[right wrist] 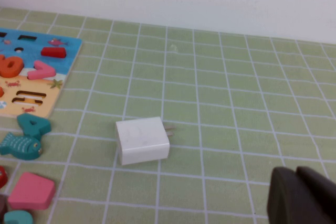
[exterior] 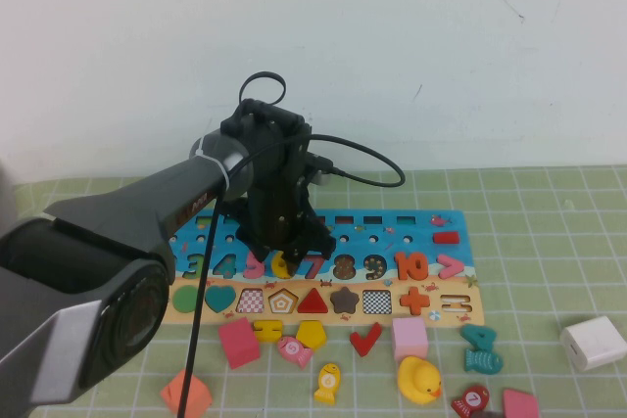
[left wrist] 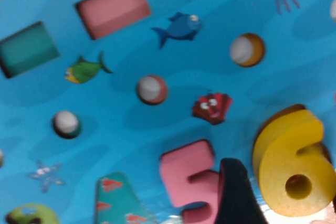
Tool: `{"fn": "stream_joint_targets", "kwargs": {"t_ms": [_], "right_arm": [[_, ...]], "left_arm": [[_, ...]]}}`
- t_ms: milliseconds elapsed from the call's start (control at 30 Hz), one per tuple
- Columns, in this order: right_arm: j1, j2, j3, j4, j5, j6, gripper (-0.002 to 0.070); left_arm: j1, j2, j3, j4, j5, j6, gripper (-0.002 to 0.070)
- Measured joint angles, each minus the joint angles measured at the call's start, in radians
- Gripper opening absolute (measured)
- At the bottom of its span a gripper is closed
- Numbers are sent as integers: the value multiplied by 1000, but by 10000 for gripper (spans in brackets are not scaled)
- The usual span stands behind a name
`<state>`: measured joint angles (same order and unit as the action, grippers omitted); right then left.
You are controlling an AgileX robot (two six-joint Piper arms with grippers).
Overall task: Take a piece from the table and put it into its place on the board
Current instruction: Place the "number 6" into the hole of the number 6
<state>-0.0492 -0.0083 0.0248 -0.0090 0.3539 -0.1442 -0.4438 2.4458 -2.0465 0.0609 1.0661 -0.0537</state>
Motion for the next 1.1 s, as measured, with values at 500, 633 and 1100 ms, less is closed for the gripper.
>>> {"fn": "stream_joint_targets", "kwargs": {"t_ms": [500,633,1100], "right_arm": [[0,0,0,0,0,0,-1],[0,0,0,0,0,0,-1],[0,0,0,0,0,0,-1]], "left_arm": [[0,-2,-2,-47,-12,29,346],[0,-2,-2,-61,-7,42,346],[0,-10,-2,-55,12,54,316]]}}
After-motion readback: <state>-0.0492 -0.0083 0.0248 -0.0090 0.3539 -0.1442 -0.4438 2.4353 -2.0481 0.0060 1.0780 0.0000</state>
